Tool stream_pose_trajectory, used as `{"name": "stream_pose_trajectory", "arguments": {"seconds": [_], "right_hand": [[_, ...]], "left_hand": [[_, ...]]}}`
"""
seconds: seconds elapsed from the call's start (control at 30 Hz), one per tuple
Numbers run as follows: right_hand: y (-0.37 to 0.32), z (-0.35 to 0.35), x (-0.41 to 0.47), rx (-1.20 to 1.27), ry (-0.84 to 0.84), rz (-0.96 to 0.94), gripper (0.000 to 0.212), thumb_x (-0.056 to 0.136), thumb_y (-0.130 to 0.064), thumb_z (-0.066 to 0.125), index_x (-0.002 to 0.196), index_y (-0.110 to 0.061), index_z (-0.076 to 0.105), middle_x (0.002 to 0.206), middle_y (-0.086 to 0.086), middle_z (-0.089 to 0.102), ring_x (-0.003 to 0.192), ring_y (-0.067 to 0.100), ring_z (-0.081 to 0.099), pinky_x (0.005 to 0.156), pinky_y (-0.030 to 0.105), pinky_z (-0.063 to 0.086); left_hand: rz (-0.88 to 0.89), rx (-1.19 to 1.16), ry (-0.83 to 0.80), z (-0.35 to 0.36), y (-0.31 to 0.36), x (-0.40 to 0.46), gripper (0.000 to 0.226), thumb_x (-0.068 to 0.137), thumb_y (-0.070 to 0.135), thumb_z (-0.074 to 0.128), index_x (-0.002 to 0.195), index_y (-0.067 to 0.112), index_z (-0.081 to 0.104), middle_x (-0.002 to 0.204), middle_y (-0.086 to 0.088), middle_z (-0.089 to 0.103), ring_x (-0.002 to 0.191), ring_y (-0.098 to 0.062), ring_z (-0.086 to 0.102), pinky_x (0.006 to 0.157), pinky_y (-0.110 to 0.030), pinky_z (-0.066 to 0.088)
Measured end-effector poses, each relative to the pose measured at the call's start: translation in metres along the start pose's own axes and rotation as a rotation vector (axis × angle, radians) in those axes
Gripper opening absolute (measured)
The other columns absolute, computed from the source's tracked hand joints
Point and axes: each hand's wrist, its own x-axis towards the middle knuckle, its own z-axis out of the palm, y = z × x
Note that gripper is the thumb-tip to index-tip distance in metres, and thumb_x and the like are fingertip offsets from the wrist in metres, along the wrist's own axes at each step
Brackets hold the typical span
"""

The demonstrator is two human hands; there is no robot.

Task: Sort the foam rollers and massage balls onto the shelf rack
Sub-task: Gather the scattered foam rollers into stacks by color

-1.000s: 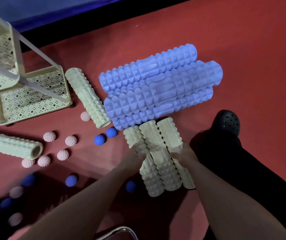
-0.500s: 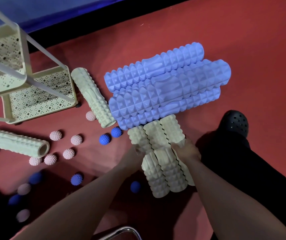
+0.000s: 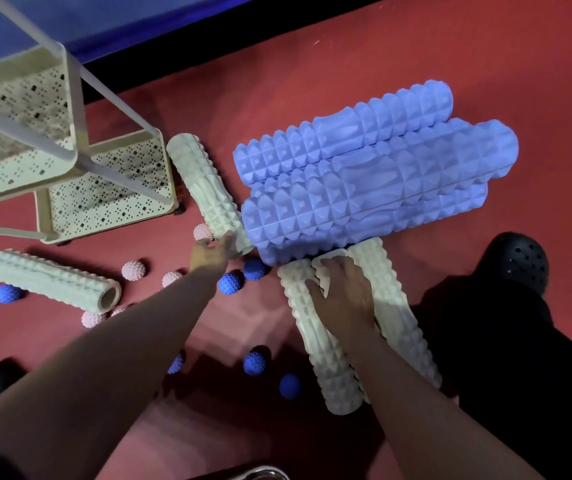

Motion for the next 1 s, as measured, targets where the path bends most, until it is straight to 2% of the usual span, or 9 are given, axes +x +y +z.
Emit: {"name": "stream_pose_trajectory", "arguments": {"seconds": [0.13, 0.23, 0.37, 0.47, 0.57, 0.7, 0.87, 0.93, 1.0], "right_hand": [[0.004, 0.013, -0.001, -0.065, 0.114, -0.038, 0.046, 0.079, -0.039, 0.077, 0.117, -0.015, 0.067, 0.113, 0.008, 0.06, 0.1, 0.03, 0.059, 0.084, 0.046, 0.051], [0.004, 0.015, 0.002, -0.086, 0.124, -0.039, 0.048, 0.079, -0.04, 0.076, 0.118, -0.014, 0.066, 0.117, 0.01, 0.06, 0.101, 0.032, 0.058, 0.084, 0.047, 0.05], [0.002, 0.016, 0.002, -0.144, 0.084, -0.035, 0.052, 0.082, -0.046, 0.069, 0.121, -0.013, 0.063, 0.122, 0.011, 0.058, 0.105, 0.032, 0.056, 0.087, 0.046, 0.048], [-0.004, 0.008, 0.007, -0.125, 0.047, -0.076, 0.052, 0.082, -0.044, 0.07, 0.122, -0.013, 0.061, 0.121, 0.01, 0.059, 0.109, 0.032, 0.056, 0.092, 0.047, 0.047], [-0.02, -0.007, 0.015, -0.067, -0.004, -0.116, 0.06, 0.083, -0.044, 0.07, 0.133, -0.014, 0.056, 0.13, 0.009, 0.057, 0.119, 0.031, 0.055, 0.099, 0.047, 0.046], [-0.052, -0.036, 0.003, -0.049, 0.029, -0.178, 0.06, 0.087, -0.048, 0.067, 0.137, -0.016, 0.056, 0.14, 0.005, 0.054, 0.129, 0.025, 0.049, 0.109, 0.038, 0.037], [-0.096, -0.088, -0.014, 0.005, 0.015, -0.25, 0.057, 0.092, -0.042, 0.063, 0.142, -0.019, 0.051, 0.142, 0.0, 0.053, 0.131, 0.023, 0.049, 0.111, 0.038, 0.039], [-0.115, -0.112, -0.015, 0.062, -0.002, -0.226, 0.057, 0.094, -0.04, 0.063, 0.144, -0.02, 0.048, 0.143, -0.001, 0.051, 0.13, 0.022, 0.05, 0.107, 0.04, 0.042], [-0.136, -0.136, -0.017, 0.181, -0.067, -0.125, 0.059, 0.096, -0.042, 0.061, 0.148, -0.022, 0.042, 0.147, -0.002, 0.047, 0.132, 0.019, 0.047, 0.107, 0.04, 0.043]], "left_hand": [[-0.116, -0.068, -0.093, 0.018, -0.001, 0.022, 0.059, 0.078, 0.054, 0.079, 0.11, 0.006, 0.065, 0.096, -0.001, 0.07, 0.081, -0.017, 0.066, 0.075, -0.037, 0.052], [-0.142, -0.095, -0.086, 0.029, 0.001, 0.029, 0.057, 0.079, 0.044, 0.082, 0.114, 0.004, 0.062, 0.091, -0.002, 0.066, 0.071, -0.016, 0.06, 0.064, -0.033, 0.049], [-0.132, -0.161, -0.048, 0.027, -0.002, 0.028, 0.058, 0.081, 0.048, 0.078, 0.114, 0.003, 0.065, 0.081, -0.002, 0.066, 0.054, -0.016, 0.047, 0.052, -0.028, 0.039], [-0.094, -0.223, -0.035, 0.013, -0.003, 0.017, 0.04, 0.08, 0.048, 0.08, 0.089, 0.013, 0.065, 0.091, -0.006, 0.074, 0.067, -0.015, 0.063, 0.065, -0.028, 0.05], [-0.061, -0.25, -0.012, -0.011, -0.004, 0.005, 0.044, 0.08, 0.047, 0.08, 0.094, 0.01, 0.061, 0.086, -0.004, 0.069, 0.081, -0.024, 0.067, 0.086, -0.036, 0.057], [-0.023, -0.255, -0.124, -0.048, -0.005, -0.021, 0.058, 0.073, 0.051, 0.082, 0.101, 0.001, 0.071, 0.071, -0.005, 0.068, 0.065, -0.022, 0.059, 0.074, -0.034, 0.052], [0.104, -0.236, -0.202, -0.077, -0.002, -0.072, 0.067, 0.064, 0.058, 0.085, 0.105, 0.006, 0.07, 0.087, -0.005, 0.078, 0.076, -0.02, 0.074, 0.074, -0.032, 0.055], [0.163, -0.275, -0.245, -0.082, 0.005, -0.099, 0.06, 0.07, 0.053, 0.085, 0.104, 0.006, 0.07, 0.086, -0.004, 0.078, 0.075, -0.019, 0.074, 0.075, -0.032, 0.057], [0.244, -0.333, -0.32, -0.085, 0.014, -0.136, 0.037, 0.084, 0.04, 0.078, 0.1, 0.008, 0.072, 0.085, -0.003, 0.076, 0.069, -0.018, 0.069, 0.069, -0.028, 0.052]]}}
